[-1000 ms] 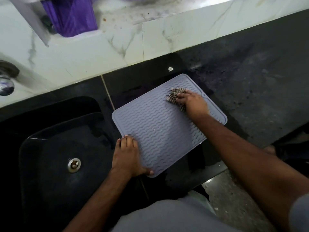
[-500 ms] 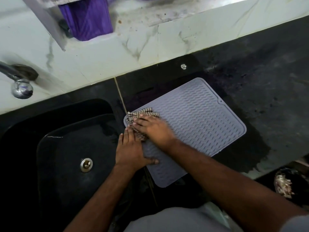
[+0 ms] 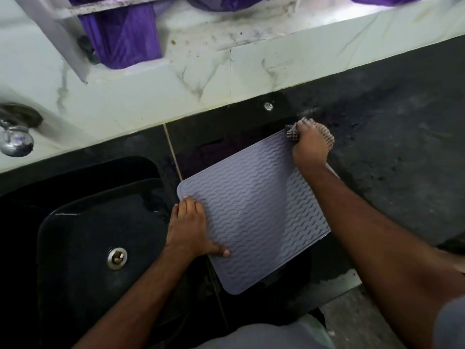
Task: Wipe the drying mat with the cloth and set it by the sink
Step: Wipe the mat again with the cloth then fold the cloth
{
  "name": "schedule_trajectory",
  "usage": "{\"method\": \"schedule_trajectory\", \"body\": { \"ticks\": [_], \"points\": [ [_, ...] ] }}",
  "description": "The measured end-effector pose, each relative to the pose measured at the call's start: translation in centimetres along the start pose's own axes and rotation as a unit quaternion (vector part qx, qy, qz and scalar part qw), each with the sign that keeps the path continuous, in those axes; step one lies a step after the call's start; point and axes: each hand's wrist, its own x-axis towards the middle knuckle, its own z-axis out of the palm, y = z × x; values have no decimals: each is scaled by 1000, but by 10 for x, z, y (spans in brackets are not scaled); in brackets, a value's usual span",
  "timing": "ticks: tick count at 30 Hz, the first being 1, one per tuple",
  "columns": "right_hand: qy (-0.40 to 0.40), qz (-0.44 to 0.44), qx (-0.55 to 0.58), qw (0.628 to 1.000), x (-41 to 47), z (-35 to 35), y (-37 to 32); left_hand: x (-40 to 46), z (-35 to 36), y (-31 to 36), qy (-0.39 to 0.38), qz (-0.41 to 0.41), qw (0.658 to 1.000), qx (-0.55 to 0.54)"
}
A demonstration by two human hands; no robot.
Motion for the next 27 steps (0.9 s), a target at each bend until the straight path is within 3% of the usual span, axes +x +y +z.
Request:
{"method": "schedule_trajectory", "body": {
  "ticks": [2,7,11,13,17,22,24,27],
  "points": [
    [-55,8,-2,998,-18,11,-15,3,2,0,-12,-3,1000,-8],
    [-91,-83,42,992,-77,33,-76,1,7,-3,-39,-18,998,-46],
    [-235,-209,108,943,-118,37,-115,1,6,-2,-40,-16,998,-53],
    [-260,-256,134,921,-140,43,-124,0,8,-2,-28,-14,998,-48],
    [-283,-350,81,889,-164,48,-116,-5,14,-2,-12,-26,999,-30],
    [-357,-445,2,821,-115,12,-51,-8,13,-4,-13,-24,999,-34],
    [-337,-416,-61,843,-91,-14,-26,-11,14,-4,-11,-20,999,-35],
    [-236,-263,-131,926,-70,-28,3,-12,15,-4,-5,-19,999,-40]
  ]
}}
